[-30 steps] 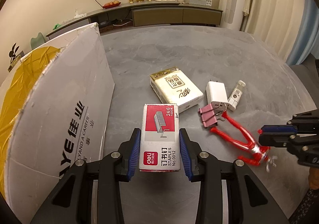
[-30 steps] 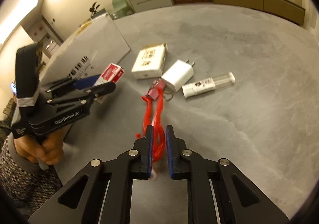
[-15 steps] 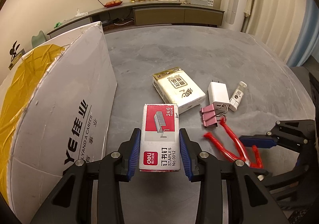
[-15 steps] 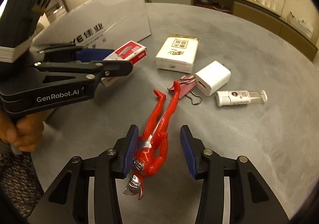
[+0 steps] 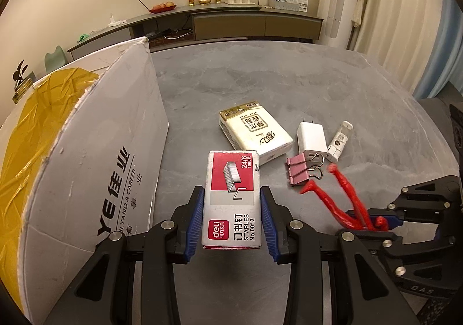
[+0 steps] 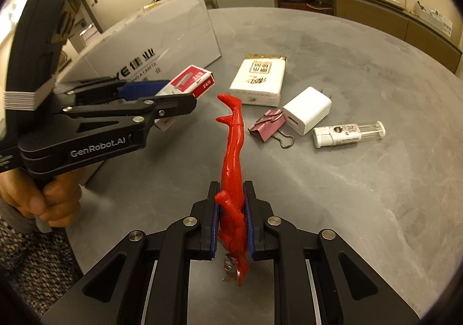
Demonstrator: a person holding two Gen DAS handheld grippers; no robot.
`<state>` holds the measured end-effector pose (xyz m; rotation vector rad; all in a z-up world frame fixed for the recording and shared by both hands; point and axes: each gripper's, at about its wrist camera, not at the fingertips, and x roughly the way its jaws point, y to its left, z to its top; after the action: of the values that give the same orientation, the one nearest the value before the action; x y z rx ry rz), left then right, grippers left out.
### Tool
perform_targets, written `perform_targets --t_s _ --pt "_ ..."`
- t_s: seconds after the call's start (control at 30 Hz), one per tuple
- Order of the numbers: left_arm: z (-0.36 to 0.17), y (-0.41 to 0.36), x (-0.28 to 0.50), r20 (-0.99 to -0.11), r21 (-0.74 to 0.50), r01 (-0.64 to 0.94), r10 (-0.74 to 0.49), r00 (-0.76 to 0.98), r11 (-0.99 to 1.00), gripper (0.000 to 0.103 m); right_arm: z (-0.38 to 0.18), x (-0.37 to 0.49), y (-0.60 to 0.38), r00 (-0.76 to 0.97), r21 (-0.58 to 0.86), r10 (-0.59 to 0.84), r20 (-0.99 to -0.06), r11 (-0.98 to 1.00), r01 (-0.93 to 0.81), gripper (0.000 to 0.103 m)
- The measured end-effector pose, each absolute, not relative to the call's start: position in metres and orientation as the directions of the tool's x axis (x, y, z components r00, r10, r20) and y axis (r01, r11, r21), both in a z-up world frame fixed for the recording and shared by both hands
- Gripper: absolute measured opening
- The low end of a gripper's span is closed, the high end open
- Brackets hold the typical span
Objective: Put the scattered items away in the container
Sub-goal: 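Lift and carry the staples box with the left tool while the right tool carries the figure over the box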
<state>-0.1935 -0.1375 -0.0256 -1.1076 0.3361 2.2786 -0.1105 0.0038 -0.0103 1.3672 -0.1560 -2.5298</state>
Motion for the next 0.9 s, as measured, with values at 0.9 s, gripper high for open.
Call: perform_targets --t_s 0.9 --pt "0.028 -0.170 -0.178 -0.691 -0.106 -0.589 0.485 -0.536 -0.801 0.039 0.043 -0.104 -0.023 -0.617 0.209 -0.270 -0.739 -0.963 0.171 0.016"
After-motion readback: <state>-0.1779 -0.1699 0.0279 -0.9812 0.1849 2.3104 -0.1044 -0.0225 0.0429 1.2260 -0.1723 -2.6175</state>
